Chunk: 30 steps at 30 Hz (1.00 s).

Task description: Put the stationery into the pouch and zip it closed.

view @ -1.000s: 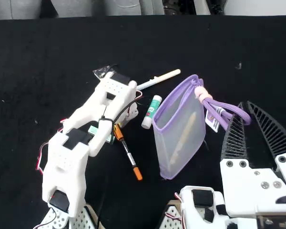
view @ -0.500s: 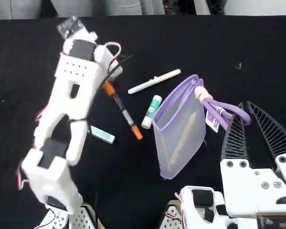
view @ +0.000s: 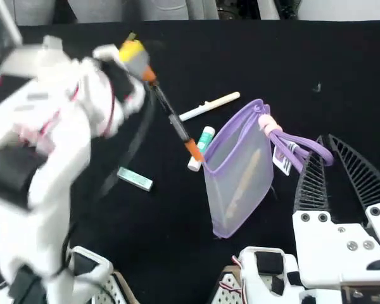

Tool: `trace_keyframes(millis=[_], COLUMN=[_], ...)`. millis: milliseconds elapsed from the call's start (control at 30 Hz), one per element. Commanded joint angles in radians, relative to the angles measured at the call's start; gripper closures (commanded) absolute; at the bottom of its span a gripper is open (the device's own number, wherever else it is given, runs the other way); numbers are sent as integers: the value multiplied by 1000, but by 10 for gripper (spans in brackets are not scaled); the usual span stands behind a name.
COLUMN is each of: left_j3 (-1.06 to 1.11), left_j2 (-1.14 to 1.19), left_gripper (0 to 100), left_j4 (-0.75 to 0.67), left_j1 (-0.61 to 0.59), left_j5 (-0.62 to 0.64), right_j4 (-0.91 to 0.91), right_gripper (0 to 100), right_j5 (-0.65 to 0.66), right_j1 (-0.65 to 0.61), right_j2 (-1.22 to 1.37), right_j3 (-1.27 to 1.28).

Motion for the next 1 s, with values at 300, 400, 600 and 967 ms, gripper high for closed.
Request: trace_keyframes(millis=[300, 400, 600, 967], left_j3=[348, 513, 852, 1336], left_j2=[-301, -348, -483, -715], left_gripper=[971, 971, 971, 971], left_j4=[-430, -586, -876, -1172], left_j1=[231, 229, 232, 361], left_j5=[-152, -229, -293, -509], right_j4=[29, 29, 28, 26], right_gripper=[988, 988, 988, 988], right_j5=[2, 2, 2, 2], right_j1=[11, 11, 11, 11], right_j2=[61, 48, 22, 22], right_j3=[4, 4, 4, 4])
